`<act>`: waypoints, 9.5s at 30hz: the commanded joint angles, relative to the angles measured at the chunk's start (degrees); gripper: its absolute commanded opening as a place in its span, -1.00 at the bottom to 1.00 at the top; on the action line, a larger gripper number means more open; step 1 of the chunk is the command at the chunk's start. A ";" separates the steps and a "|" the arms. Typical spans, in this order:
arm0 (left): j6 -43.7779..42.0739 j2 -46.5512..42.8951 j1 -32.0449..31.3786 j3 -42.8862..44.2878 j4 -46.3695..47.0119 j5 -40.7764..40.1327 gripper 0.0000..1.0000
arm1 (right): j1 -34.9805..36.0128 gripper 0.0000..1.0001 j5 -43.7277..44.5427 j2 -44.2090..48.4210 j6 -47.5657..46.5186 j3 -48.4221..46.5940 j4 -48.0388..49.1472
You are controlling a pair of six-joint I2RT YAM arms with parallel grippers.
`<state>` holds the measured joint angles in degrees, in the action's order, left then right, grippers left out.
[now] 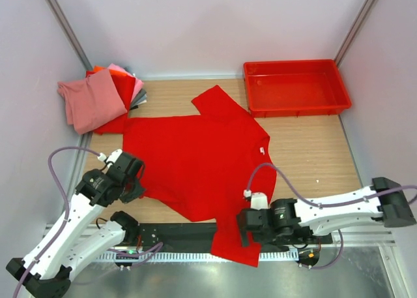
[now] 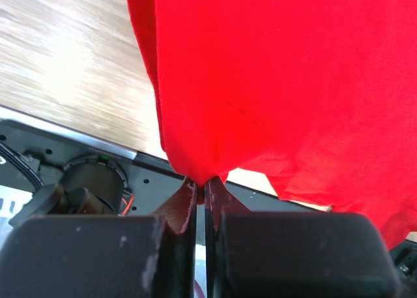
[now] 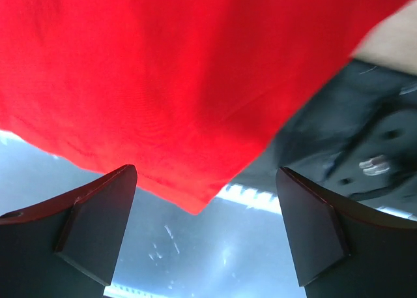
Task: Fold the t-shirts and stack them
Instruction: Fold the tshirt
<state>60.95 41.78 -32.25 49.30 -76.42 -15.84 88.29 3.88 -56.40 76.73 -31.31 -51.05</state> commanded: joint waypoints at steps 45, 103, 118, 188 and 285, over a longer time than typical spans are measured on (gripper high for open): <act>-6.28 -7.59 -0.18 3.08 -15.34 -3.85 -0.95 | 21.66 -0.41 6.75 -20.33 25.93 -3.23 9.21; -20.16 10.93 19.41 5.72 -2.59 8.36 -0.99 | -50.84 -0.97 17.40 -42.12 -63.89 -63.08 10.00; -29.22 29.84 37.43 12.66 1.10 14.35 -1.00 | -54.19 -0.97 7.20 -49.24 -71.54 -67.66 14.57; -24.40 30.58 37.44 7.15 20.07 15.38 0.99 | -66.13 1.00 4.32 -24.73 -47.82 -32.35 15.54; -16.47 52.61 18.80 -0.78 33.09 5.38 0.56 | -64.39 0.86 18.18 -97.84 -63.37 -113.18 16.07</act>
<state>44.77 92.12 -13.74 51.92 -40.73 -8.38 23.27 19.46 -151.94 14.85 -141.49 -35.86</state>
